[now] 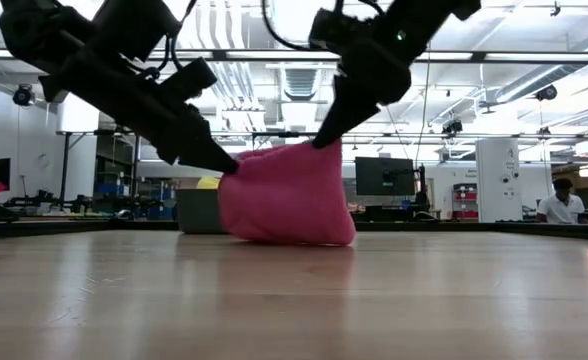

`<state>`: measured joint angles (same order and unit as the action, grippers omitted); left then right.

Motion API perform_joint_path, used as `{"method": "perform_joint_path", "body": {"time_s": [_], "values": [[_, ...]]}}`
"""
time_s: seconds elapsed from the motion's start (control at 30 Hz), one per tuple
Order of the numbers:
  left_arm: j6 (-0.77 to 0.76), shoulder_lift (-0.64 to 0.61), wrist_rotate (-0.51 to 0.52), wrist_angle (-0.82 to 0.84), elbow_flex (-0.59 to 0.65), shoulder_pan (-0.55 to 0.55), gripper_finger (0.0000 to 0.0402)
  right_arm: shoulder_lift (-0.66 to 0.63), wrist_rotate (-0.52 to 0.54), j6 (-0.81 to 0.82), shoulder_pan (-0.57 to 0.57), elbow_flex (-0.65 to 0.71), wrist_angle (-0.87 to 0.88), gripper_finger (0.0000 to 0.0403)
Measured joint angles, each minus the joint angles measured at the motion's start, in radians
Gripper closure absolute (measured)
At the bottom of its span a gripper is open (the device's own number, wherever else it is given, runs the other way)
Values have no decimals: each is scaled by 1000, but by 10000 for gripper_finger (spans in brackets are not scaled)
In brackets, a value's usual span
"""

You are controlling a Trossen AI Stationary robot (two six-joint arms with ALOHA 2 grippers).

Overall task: Fold microfiber towels
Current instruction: Fold the pink towel

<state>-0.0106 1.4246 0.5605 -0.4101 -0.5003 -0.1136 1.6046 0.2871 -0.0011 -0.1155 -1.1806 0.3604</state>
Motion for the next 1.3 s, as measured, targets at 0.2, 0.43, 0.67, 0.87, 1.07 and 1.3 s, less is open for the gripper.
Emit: {"method": "perform_joint_path", "body": {"time_s": [0.2, 0.43, 0.67, 0.87, 1.07, 1.3], "values": [[-1, 3, 0, -5, 0, 37, 400, -35, -7, 36, 47, 157, -150, 394], [3, 7, -5, -51, 0, 64, 400, -33, -62, 44, 105, 265, -299, 394], [58, 8, -12, -137, 0, 83, 400, -33, -82, 43, 111, 282, -304, 394], [80, 54, -28, -217, 1, 144, 400, -33, -83, 47, 139, 288, -304, 394], [79, 191, -58, -294, -27, 199, 400, -32, -93, 66, 148, 325, -329, 394], [79, 298, -59, -320, -88, 232, 400, -32, -105, 82, 151, 348, -343, 394]]}}
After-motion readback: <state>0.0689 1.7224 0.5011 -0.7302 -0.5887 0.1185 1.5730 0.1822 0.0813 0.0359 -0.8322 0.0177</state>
